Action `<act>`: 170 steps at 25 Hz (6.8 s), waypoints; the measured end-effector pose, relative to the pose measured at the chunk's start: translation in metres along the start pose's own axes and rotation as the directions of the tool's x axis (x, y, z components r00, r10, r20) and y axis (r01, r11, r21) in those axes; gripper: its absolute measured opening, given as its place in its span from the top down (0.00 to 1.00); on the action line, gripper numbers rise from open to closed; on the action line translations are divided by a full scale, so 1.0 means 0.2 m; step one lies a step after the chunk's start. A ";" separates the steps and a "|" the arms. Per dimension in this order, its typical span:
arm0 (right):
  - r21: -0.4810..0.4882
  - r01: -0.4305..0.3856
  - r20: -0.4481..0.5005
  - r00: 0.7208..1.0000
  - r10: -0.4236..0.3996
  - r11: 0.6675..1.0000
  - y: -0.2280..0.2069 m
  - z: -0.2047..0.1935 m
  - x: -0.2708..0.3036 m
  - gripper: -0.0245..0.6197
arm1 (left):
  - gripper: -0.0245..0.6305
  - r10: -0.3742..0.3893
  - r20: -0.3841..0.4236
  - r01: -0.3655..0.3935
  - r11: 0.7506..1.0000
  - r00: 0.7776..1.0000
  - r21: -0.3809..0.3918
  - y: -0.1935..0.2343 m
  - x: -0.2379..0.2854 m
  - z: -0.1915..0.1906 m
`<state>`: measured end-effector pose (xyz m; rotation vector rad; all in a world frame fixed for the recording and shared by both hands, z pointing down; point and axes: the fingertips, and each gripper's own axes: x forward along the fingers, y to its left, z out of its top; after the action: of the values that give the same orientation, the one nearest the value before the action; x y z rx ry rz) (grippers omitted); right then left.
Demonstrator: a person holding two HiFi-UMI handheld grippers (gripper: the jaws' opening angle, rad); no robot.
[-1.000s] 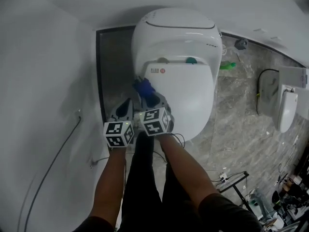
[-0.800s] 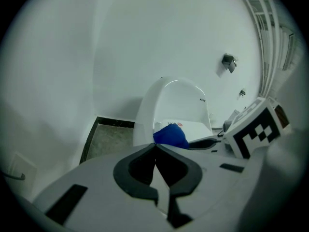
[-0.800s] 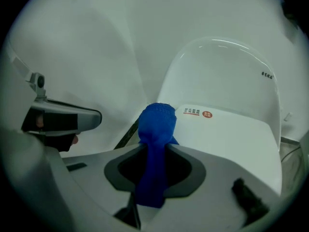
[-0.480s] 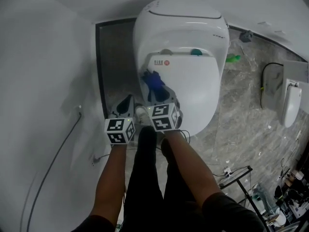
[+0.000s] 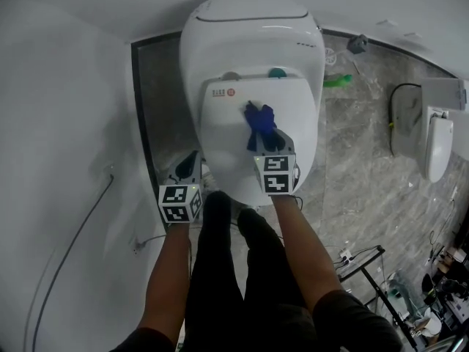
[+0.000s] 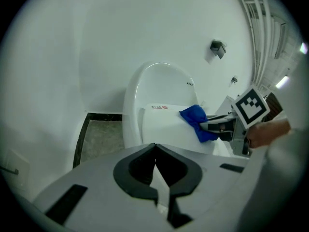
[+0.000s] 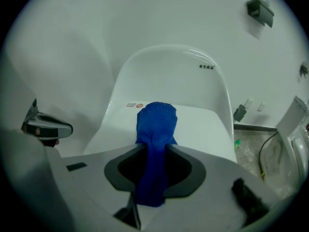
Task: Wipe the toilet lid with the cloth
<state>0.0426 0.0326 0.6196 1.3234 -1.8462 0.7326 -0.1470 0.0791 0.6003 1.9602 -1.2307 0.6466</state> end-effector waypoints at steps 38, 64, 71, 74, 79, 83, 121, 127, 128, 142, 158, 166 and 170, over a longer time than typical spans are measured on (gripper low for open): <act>-0.126 -0.172 0.045 0.983 0.178 0.977 0.59 -0.17 -0.18 0.81 | 0.95 0.063 0.056 -0.057 0.994 0.996 -0.098 -0.11 -0.21 -0.17; 0.070 0.034 0.024 0.999 -0.036 0.997 -0.06 -0.48 -0.27 0.82 | 0.95 -0.043 -0.050 0.045 0.998 0.998 0.041 -0.52 0.04 -0.24; 0.177 0.144 -0.002 0.989 -0.146 0.974 -0.41 -0.66 -0.36 0.82 | 0.95 -0.100 -0.070 0.104 0.993 0.992 0.059 -0.71 0.12 -0.23; 0.193 0.189 -0.025 0.982 -0.188 0.963 -0.53 -0.73 -0.38 0.82 | 0.95 -0.118 -0.085 0.124 0.990 0.989 0.072 -0.78 0.14 -0.26; 0.197 0.235 -0.062 0.972 -0.227 0.952 -0.68 -0.81 -0.37 0.82 | 0.95 -0.121 -0.098 0.129 0.989 0.988 0.078 -0.80 0.14 -0.29; 0.166 0.250 -0.044 0.968 -0.246 0.954 -0.67 -0.78 -0.39 0.82 | 0.95 -0.101 -0.087 0.106 0.993 0.991 0.058 -0.75 0.12 -0.30; -0.084 -0.114 -0.002 0.994 0.114 0.990 0.52 -0.84 -0.40 0.82 | 0.95 -0.014 -0.075 0.007 0.996 0.997 -0.084 -0.46 -0.28 -0.70; -0.003 -0.028 -0.003 1.000 0.028 1.000 0.21 -0.96 -0.47 0.81 | 0.95 -0.056 -0.092 0.053 0.998 0.994 -0.038 -0.59 -0.22 -0.67; 0.007 -0.013 -0.004 1.000 0.013 1.000 0.15 -0.98 -0.48 0.81 | 0.95 -0.063 -0.096 0.060 0.998 0.993 -0.029 -0.61 -0.21 -0.67; 0.125 0.150 -0.056 0.988 -0.144 0.981 -0.27 -1.08 -0.54 0.81 | 0.95 -0.133 -0.105 0.136 0.991 0.986 0.019 -0.82 -0.19 -0.59; -0.026 0.130 0.511 0.854 -0.099 0.991 -0.01 0.43 -1.79 0.82 | 0.95 -0.115 0.330 0.051 0.979 0.937 0.197 -0.95 -1.19 0.67; -0.077 0.165 0.700 0.712 -0.065 0.983 0.17 0.88 -2.38 0.82 | 0.94 -0.130 0.477 0.010 0.969 0.869 0.246 -1.04 -1.68 1.09; -0.082 0.179 0.729 0.682 -0.064 0.980 0.24 0.93 -2.49 0.82 | 0.94 -0.170 0.497 0.020 0.956 0.851 0.292 -1.09 -1.79 1.17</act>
<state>0.0511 0.1648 0.1024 1.7750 -2.3178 -0.0563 -0.0906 0.1519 0.1302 2.5262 -1.3970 0.2422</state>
